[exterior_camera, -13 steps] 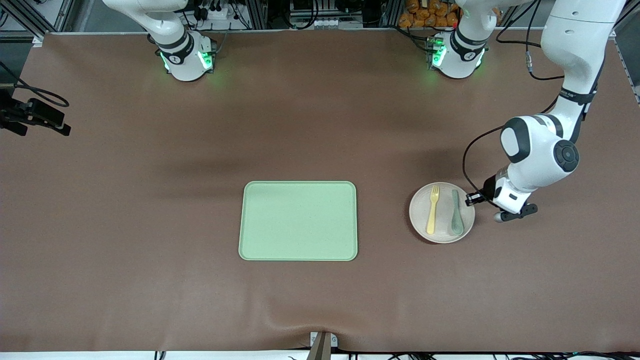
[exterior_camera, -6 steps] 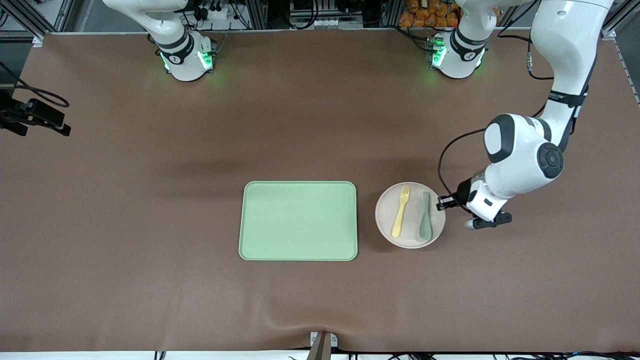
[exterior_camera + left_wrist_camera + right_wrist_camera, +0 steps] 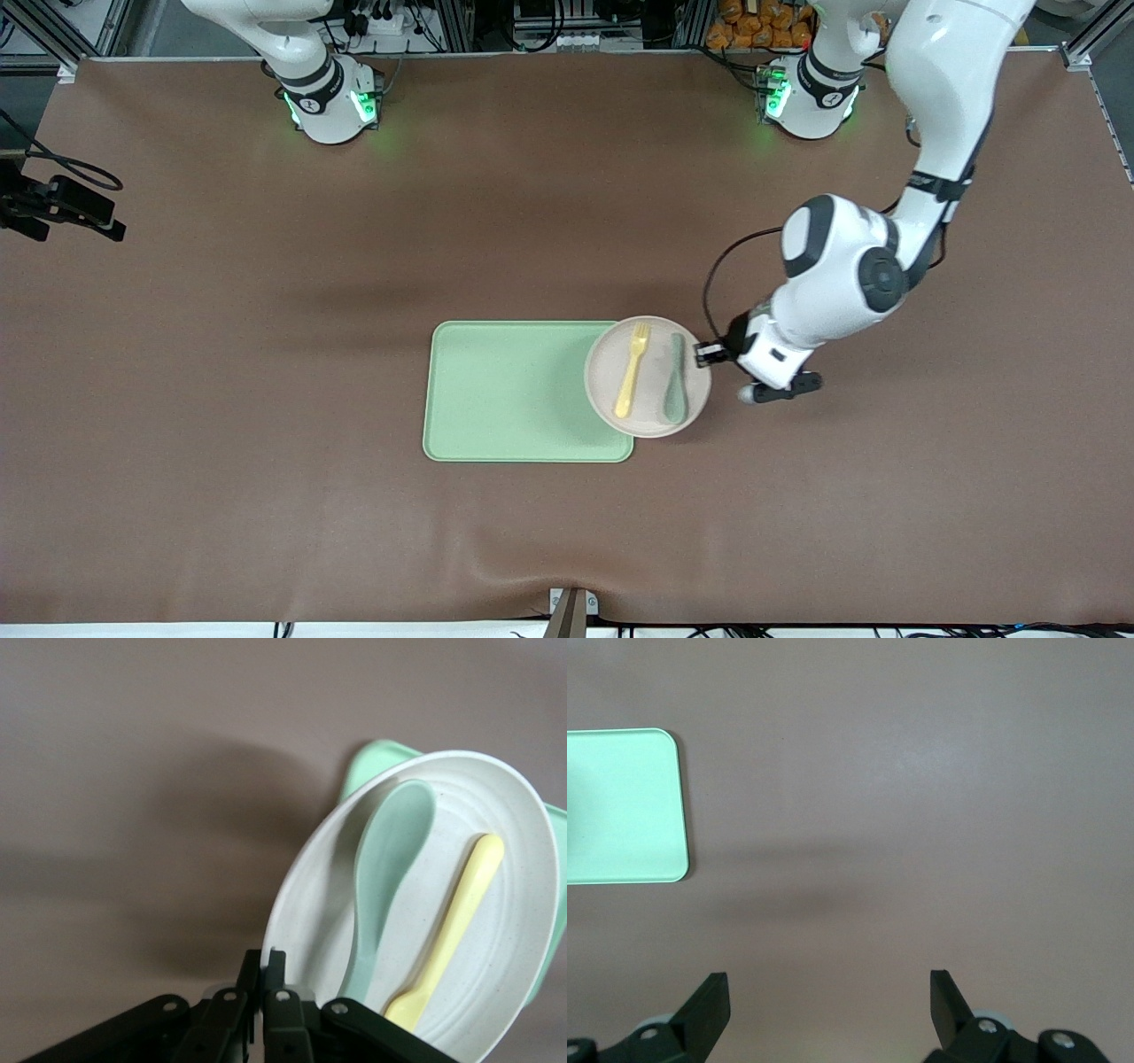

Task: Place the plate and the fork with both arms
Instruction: 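Slide the white plate onto the green placemat with the left gripper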

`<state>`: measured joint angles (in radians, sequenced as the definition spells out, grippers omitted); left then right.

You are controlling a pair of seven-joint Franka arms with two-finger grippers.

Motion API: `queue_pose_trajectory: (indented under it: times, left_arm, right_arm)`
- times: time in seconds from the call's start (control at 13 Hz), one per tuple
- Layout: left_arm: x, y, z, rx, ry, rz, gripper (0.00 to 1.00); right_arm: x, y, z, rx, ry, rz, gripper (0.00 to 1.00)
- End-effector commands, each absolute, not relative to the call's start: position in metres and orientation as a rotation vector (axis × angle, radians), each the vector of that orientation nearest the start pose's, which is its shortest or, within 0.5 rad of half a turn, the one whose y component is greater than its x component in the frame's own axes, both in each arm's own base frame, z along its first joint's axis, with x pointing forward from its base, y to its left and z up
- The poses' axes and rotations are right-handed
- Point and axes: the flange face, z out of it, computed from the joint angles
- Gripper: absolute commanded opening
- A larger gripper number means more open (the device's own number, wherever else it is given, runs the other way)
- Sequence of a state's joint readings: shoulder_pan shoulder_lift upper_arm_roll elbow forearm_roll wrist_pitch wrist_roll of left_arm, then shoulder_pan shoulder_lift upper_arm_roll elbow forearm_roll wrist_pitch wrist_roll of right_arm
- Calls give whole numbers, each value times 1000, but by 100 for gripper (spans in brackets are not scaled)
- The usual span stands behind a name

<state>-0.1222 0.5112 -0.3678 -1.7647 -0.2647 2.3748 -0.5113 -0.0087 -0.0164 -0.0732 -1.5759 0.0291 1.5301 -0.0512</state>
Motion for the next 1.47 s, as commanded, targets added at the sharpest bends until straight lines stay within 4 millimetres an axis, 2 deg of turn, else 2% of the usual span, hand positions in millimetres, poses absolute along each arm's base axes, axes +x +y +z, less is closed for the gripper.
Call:
queue_pose_trajectory:
  times: [0.0, 0.23, 0.46, 1.0, 1.23, 1.39]
  left_arm:
    - [614, -346, 292, -3514, -528, 179, 0]
    - [613, -379, 273, -3534, -630, 128, 0]
    - [605, -398, 245, -3547, -675, 71, 0]
    - [587, -416, 215, -3503, -669, 77, 0]
    - [584, -417, 195, -3479, -685, 63, 0]
    - [585, -417, 190, -3485, -700, 38, 0]
  right_arm:
    - [536, -41, 630, -3092, 65, 24, 100]
    - [536, -42, 630, -3092, 67, 24, 100]
    - [536, -42, 630, -3092, 67, 24, 100]
    - [536, -44, 629, -3090, 72, 26, 100]
    - [536, -44, 629, -3090, 72, 26, 100]
    - [536, -43, 629, -3090, 70, 26, 100]
